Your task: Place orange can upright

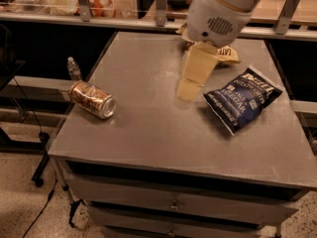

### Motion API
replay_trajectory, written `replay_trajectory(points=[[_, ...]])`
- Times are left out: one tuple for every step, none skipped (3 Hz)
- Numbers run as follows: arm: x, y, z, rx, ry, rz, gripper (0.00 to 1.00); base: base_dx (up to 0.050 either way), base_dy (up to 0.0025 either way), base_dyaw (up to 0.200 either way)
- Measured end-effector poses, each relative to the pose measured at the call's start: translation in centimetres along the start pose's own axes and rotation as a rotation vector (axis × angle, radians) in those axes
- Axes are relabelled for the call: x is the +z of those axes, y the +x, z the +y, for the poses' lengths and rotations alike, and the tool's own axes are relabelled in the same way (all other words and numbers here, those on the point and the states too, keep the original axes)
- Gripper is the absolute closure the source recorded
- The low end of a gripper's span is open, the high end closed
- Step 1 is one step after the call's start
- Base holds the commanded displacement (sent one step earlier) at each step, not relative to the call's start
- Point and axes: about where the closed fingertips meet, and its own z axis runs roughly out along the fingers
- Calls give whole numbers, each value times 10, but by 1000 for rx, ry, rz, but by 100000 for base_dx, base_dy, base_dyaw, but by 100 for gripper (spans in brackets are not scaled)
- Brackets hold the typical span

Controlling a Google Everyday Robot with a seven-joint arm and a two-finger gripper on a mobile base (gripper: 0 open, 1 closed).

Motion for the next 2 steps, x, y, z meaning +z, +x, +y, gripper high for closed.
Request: replay_trajectory(points=[[25, -43, 0, 15, -37, 16, 0, 0, 0, 0], [55, -77, -1, 56, -66, 29, 0, 0, 0, 0]])
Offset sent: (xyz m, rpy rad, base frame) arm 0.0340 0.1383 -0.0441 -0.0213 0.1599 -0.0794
